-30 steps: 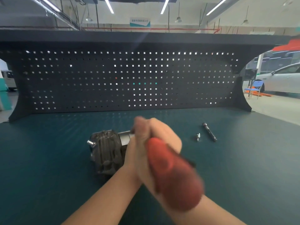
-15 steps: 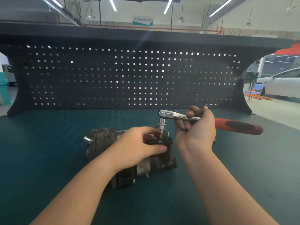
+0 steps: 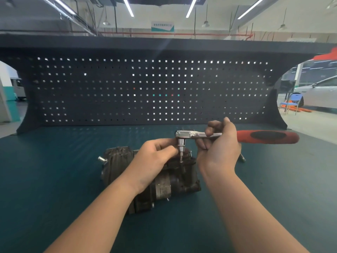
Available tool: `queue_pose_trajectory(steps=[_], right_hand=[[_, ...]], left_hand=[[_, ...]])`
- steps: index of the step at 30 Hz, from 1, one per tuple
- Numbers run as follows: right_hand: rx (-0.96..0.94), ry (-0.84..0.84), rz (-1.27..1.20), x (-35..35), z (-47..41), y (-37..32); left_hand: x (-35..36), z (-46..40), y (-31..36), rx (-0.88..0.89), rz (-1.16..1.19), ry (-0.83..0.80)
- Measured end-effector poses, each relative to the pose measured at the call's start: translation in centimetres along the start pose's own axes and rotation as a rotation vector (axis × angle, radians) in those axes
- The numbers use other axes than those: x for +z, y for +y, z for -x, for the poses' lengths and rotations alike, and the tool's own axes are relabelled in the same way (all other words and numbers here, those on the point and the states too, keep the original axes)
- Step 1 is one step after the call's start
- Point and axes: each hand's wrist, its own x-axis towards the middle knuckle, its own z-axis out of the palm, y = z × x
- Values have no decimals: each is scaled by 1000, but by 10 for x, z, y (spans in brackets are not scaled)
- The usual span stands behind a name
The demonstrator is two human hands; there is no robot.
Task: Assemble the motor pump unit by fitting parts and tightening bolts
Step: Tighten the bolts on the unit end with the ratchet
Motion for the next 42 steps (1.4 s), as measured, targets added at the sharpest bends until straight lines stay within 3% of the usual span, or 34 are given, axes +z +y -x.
queue_pose_trajectory(steps=[5, 10, 14, 23, 31, 34, 38, 42], right_hand=[[-180, -226, 329, 3, 3, -1], [-212, -348, 395, 1, 4, -6], [-529, -538, 512, -3, 14, -7], [-555, -260, 544, 10, 31, 7], [-770, -350, 767, 12, 50, 34], [-680, -420, 666, 4, 42, 27], [-474, -318, 460, 2, 17, 8], [195, -162, -16, -7, -18, -3]], left_hand=[[8, 0, 5, -1, -11, 112], [10, -3, 4, -39, 66, 121], [14, -4, -1, -49, 169, 101], [20, 2, 2, 30, 107, 150], [20, 7, 5, -60, 192, 107], [22, 3, 4, -19, 167, 113], [21, -1, 0, 20, 113, 146], [20, -1, -1, 0, 54, 158]])
